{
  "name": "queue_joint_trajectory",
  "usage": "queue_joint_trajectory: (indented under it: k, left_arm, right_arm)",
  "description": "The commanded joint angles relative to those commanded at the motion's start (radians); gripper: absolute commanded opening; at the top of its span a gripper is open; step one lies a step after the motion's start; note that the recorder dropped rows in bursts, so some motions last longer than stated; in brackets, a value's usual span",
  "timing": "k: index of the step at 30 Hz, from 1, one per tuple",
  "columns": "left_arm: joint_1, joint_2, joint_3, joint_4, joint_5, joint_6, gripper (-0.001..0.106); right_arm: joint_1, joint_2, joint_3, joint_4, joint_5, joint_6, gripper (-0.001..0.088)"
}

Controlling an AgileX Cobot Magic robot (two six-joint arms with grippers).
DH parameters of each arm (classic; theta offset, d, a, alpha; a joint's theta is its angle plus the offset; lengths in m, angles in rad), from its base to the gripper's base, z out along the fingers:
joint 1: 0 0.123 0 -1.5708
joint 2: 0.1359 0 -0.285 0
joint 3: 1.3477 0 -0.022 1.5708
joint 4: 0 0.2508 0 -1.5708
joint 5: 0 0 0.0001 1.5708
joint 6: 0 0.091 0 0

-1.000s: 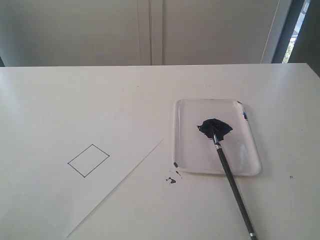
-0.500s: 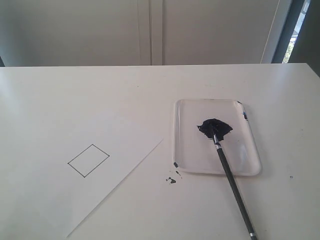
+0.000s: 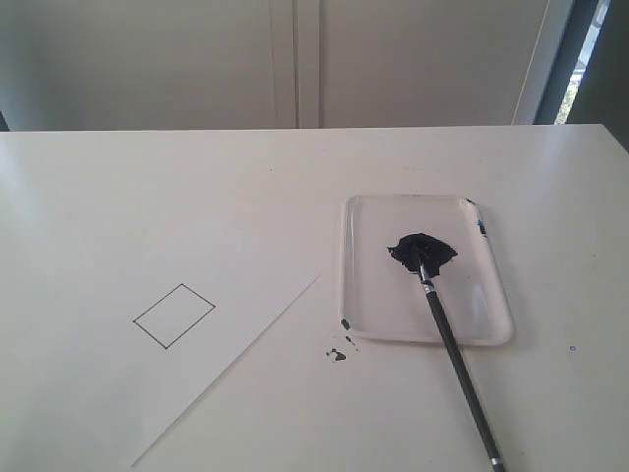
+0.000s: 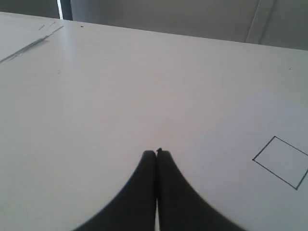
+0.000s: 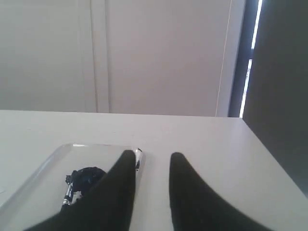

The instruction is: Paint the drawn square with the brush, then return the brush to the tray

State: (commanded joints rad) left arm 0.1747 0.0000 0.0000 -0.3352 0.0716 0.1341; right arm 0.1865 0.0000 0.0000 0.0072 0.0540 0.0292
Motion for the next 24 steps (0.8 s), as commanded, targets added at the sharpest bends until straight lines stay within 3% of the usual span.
queue_joint_trajectory:
  k: [4,13,15,16,18,24]
  left_arm:
    - [0.0,0.0,0.0,-0.005,-0.14,-0.006,0.0]
    - [0.0,0.0,0.0,-0.034,-0.141,-0.01,0.0]
    - [0.0,0.0,0.0,-0.042,-0.111,-0.027,0.0]
    - [0.0,0.0,0.0,-0.053,-0.072,-0.059,0.0]
    - [0.0,0.0,0.0,-0.053,-0.005,-0.075,0.0]
    - [0.0,0.0,0.0,-0.053,0.011,-0.075,0.0]
  right_arm:
    - [0.0,0.0,0.0,0.0,-0.022,-0.003,0.0242]
    - [0.0,0.0,0.0,-0.002,-0.054,-0.001,0.0242]
    - [0.0,0.0,0.0,0.004,-0.054,0.079,0.0242]
    - [0.0,0.0,0.0,0.004,-0.047,0.221,0.0242]
    - [0.0,0.0,0.0,0.004,-0.015,0.333,0.0242]
    - [0.0,0.0,0.0,-0.007,0.021,0.333,0.0242]
